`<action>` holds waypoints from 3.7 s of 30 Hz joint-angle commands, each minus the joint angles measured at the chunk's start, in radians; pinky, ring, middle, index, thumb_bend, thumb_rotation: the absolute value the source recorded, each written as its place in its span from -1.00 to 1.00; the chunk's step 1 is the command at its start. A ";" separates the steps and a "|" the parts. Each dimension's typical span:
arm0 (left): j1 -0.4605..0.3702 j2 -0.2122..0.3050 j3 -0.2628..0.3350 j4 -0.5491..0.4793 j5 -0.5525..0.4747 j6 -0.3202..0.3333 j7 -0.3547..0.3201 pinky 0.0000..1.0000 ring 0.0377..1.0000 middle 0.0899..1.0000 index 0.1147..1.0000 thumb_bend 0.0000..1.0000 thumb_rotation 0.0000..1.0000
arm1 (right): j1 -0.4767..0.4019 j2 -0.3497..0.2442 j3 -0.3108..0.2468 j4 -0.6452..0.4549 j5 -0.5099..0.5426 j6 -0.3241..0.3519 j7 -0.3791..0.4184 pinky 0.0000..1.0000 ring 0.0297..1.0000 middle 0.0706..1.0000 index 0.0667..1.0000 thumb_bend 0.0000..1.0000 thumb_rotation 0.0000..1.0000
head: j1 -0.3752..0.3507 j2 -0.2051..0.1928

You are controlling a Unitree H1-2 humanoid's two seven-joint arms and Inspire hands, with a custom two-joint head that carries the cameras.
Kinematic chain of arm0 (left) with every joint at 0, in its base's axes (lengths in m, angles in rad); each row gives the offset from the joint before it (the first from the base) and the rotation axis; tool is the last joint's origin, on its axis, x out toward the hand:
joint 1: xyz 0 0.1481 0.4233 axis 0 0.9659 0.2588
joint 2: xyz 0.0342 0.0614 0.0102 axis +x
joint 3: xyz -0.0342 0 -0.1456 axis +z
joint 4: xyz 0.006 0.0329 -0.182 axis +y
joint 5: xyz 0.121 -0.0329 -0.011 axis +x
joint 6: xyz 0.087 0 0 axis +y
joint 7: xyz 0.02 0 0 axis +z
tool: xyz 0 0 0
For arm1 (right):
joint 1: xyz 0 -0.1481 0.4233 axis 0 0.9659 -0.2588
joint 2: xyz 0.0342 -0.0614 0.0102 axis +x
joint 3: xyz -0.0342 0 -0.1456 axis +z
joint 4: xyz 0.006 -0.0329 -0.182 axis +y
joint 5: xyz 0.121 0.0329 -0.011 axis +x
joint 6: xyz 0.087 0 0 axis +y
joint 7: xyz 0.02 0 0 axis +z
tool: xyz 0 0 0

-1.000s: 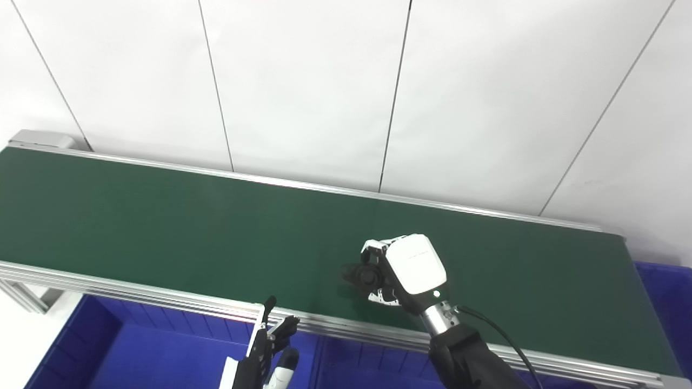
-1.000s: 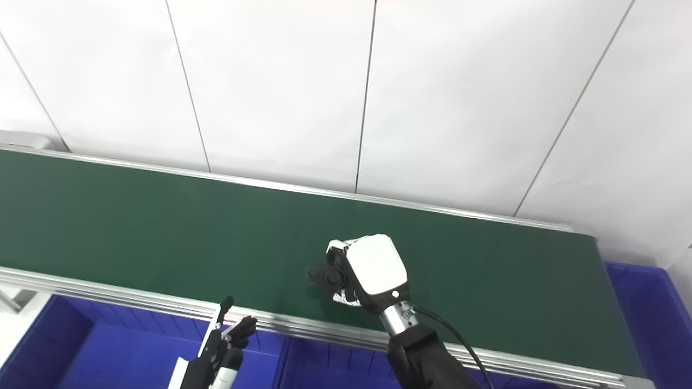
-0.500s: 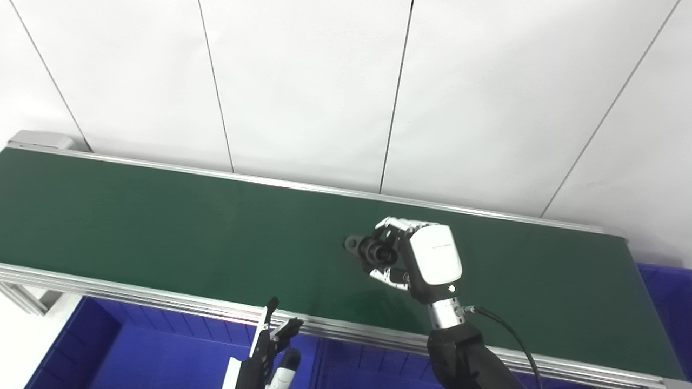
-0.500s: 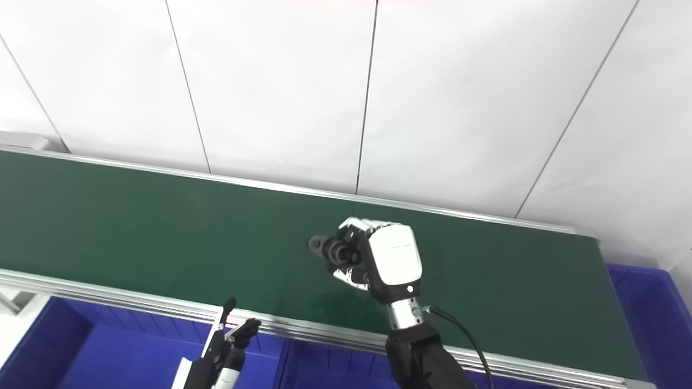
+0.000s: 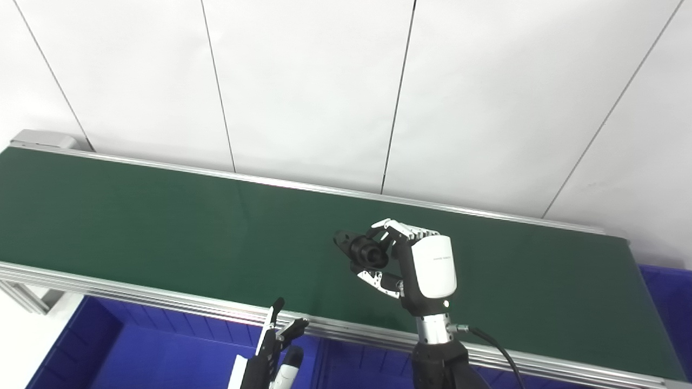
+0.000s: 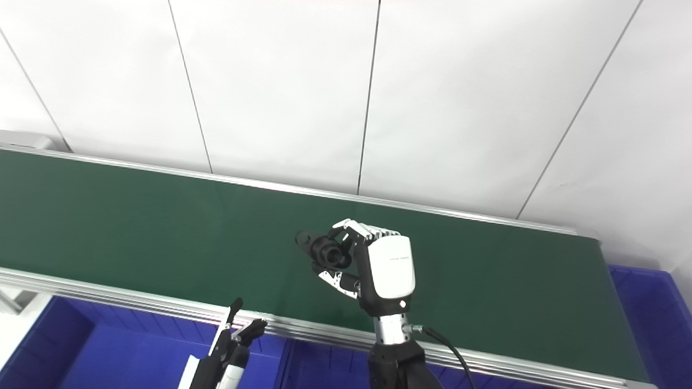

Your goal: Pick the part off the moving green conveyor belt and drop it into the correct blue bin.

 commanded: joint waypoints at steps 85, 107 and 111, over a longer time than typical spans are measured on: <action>-0.173 0.028 0.170 -0.097 -0.124 0.145 -0.104 1.00 0.85 0.60 1.00 0.33 1.00 | 0.552 -0.343 -0.130 -0.685 -0.162 0.181 0.931 0.59 0.78 0.85 0.74 1.00 0.30 | -0.183 0.200; -0.059 0.094 0.097 -0.036 -0.048 -0.175 -0.123 1.00 1.00 1.00 1.00 0.63 1.00 | 0.918 0.014 -0.375 -1.024 0.726 -0.023 0.720 0.54 0.69 0.78 0.73 0.30 0.77 | -0.095 0.038; -0.036 0.086 0.101 -0.017 -0.081 -0.237 -0.115 1.00 1.00 1.00 1.00 0.64 1.00 | 0.918 0.068 -0.409 -0.938 0.807 -0.059 0.717 0.72 0.77 0.86 0.83 0.24 0.92 | -0.085 0.024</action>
